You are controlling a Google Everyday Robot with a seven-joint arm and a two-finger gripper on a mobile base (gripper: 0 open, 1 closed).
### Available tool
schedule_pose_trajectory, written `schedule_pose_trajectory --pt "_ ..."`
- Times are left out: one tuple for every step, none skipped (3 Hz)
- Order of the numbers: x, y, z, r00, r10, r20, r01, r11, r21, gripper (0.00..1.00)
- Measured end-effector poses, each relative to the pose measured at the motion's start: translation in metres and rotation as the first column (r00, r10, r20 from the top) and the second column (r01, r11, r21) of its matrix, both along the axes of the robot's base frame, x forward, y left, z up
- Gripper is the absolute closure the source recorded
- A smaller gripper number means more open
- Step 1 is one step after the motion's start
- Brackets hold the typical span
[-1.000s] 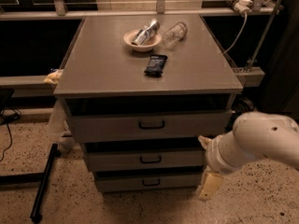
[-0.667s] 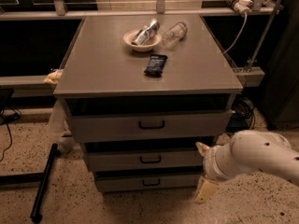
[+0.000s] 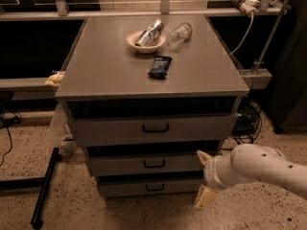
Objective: Open middle drawer
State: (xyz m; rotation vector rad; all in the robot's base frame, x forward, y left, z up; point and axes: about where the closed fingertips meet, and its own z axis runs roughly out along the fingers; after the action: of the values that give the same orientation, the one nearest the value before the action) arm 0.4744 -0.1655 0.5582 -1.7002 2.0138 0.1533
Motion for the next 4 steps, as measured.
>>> schedule_pose_trajectory --pt "-0.001 -0.005 -0.004 0.9999 -0.007 0.016 0.007 1.0 -0.012 0.0" --pt "0.006 -0.009 -0.015 0.9992 -0.004 0.04 0.005 1.0 -0.022 0.0" --pt "0.026 -0.011 -0.038 0.9986 0.014 0.051 -0.013 1.0 -0.029 0.0" --pt "0.047 -0.012 -0.061 0.998 0.029 0.056 -0.028 0.999 -0.019 0.0"
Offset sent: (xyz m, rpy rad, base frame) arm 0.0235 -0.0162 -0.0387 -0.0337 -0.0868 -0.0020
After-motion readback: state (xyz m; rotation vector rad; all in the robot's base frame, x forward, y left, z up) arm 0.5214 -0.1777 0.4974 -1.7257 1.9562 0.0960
